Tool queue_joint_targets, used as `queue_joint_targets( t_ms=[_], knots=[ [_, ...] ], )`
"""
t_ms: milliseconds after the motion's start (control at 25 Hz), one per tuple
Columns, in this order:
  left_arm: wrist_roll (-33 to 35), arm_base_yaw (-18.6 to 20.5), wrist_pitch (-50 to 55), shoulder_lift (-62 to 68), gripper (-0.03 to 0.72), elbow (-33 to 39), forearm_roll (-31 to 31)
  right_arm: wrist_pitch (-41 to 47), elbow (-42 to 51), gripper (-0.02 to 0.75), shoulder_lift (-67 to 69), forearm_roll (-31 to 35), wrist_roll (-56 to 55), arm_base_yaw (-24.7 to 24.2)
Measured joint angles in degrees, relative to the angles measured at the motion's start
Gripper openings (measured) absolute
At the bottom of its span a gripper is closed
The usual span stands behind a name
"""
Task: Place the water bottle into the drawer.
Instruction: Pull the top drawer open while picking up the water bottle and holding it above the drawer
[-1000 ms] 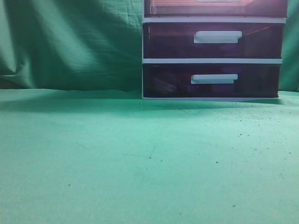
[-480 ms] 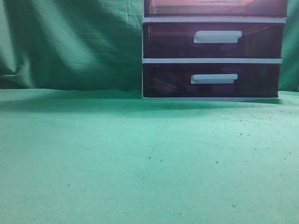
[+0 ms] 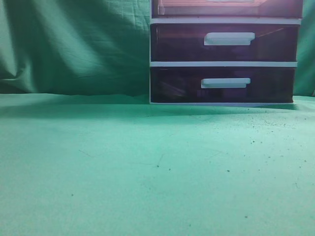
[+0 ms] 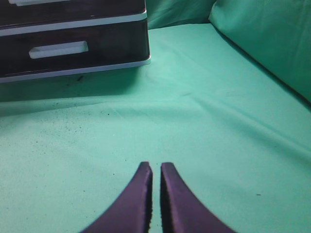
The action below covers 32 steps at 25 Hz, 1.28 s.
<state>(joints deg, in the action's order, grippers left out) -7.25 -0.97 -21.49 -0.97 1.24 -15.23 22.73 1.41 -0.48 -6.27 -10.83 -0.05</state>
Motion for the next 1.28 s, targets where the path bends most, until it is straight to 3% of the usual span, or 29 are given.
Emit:
queue_joint_targets(
  t_ms=[80,240,440,640,840,920,1000,1120,1200,1280],
  knots=[
    [-0.8,0.0,1.25,0.0,0.0,-0.57,3.41,0.0,0.0,0.047,0.0,0.0,0.0,0.0],
    [-5.24,0.0,14.92,2.52,0.0,-8.48,12.33,0.0,0.0,0.047,0.0,0.0,0.0,0.0],
    [-6.15,0.0,26.79,14.69,0.0,-16.29,14.51,0.0,0.0,0.047,0.0,0.0,0.0,0.0],
    [-5.8,0.0,26.38,29.16,0.0,-16.99,14.68,0.0,0.0,0.047,0.0,0.0,0.0,0.0],
    [-5.59,0.0,18.25,40.92,0.0,-17.19,17.53,0.0,0.0,0.047,0.0,0.0,0.0,0.0],
    [-5.45,0.0,16.4,44.98,0.102,-18.28,21.39,0.0,0.0,0.047,0.0,0.0,0.0,0.0],
    [-5.45,0.0,16.14,48.45,0.255,-19.58,23.56,0.0,0.0,0.047,0.0,0.0,0.0,0.0],
    [-5.45,0.0,15.87,52.7,0.571,-20.93,24.28,0.0,0.0,0.047,0.0,0.0,0.0,0.0],
    [-5.45,0.0,15.64,55.17,0.647,-21.83,24.36,0.0,0.0,0.047,0.0,0.0,0.0,0.0],
    [-5.45,0.0,15.39,57.89,0.643,-22.72,24.36,0.0,0.0,0.047,0.0,0.0,0.0,0.0]
  ],
)
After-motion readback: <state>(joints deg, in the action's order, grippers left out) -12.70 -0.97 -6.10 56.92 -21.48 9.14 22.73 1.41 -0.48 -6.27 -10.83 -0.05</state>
